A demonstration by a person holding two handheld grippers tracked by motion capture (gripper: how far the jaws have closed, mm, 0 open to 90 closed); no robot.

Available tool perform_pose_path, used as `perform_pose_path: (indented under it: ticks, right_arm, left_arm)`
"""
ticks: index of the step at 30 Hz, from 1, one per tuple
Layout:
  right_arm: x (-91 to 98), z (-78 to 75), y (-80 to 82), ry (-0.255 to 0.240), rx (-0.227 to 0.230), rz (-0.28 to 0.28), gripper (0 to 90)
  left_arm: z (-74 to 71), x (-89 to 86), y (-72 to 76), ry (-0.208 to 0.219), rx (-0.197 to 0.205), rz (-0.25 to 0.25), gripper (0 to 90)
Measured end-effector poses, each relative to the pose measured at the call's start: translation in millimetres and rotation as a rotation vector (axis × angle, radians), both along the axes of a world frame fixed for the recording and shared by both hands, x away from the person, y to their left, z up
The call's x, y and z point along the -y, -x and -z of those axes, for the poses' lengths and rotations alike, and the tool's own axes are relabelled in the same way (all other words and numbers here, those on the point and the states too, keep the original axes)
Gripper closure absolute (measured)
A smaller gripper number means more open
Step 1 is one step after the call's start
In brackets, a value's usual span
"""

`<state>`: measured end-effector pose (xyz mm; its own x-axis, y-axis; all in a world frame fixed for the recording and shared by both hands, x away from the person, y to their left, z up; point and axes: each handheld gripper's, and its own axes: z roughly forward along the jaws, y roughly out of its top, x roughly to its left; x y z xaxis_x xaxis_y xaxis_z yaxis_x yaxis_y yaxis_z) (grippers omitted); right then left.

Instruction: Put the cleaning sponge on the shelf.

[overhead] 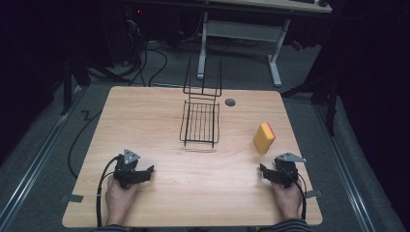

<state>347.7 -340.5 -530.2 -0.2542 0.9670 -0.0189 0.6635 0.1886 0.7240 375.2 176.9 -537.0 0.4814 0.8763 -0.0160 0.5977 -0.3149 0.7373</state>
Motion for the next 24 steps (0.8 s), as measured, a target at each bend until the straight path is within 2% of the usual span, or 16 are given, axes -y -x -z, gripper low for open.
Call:
perform_pose_path:
  ticks: [9,24]
  right_arm:
    - [-0.2,0.0,-0.1,0.0,0.0,-0.006,31.6]
    - [-0.3,0.0,0.0,-0.002,0.0,-0.001,32.2]
  left_arm:
    - [-0.1,-0.4,-1.9,-0.001,0.002,-0.021,22.6]
    - [-0.1,-0.4,-0.4,-0.002,0.002,-0.009,22.1]
